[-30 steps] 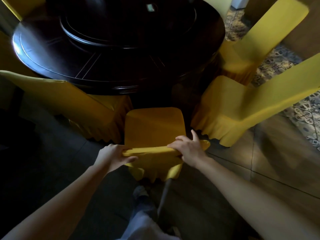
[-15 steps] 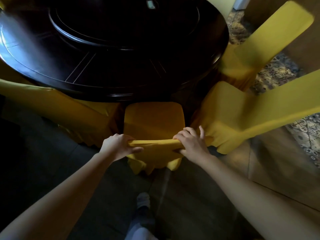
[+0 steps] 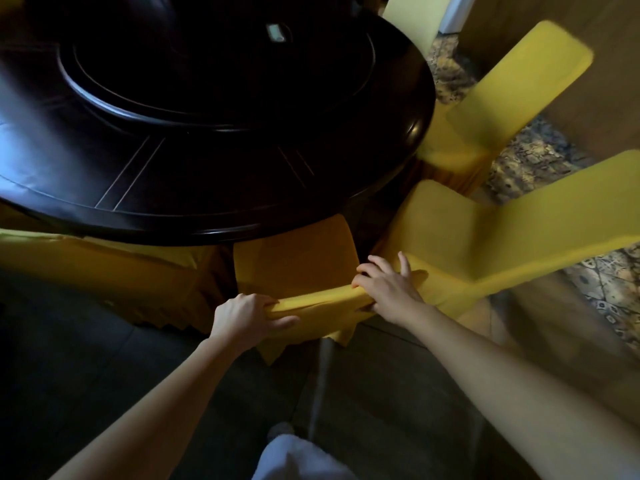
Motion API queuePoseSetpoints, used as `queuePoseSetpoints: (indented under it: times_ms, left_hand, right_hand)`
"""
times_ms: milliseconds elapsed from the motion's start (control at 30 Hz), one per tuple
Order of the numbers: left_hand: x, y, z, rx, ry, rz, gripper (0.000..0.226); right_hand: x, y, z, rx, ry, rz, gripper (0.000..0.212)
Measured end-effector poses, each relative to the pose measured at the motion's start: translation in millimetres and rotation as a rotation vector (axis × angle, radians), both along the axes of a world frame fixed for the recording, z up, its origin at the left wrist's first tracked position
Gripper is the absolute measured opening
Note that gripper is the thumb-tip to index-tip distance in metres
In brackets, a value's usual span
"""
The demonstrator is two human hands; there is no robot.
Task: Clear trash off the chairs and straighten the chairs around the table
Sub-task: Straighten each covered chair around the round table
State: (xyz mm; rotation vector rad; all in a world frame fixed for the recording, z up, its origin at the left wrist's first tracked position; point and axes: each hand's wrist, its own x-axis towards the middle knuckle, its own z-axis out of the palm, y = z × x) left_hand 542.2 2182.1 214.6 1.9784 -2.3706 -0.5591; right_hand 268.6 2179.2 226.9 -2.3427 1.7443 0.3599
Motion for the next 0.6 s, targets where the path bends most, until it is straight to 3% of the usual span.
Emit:
queuePoseSetpoints:
  times_ms: [200, 400, 600]
  left_hand:
    - [1.0, 0.9, 4.9, 0.05, 0.011, -0.024, 0.074]
    - [2.7, -2.0, 7.5, 0.104, 0.029, -0.053, 0.07]
    - [4.1, -9.3, 6.8, 0.237, 0.035, -0.085, 0.077]
  right_hand:
    - [3.8, 3.4, -0.6, 0.01, -0.051, -0.082, 0.041]
    - [6.1, 9.6, 5.0, 0.082, -0.159, -0.2, 0.071]
    - [15.2, 28.1, 2.9, 0.018, -0.193, -0.287, 0.062]
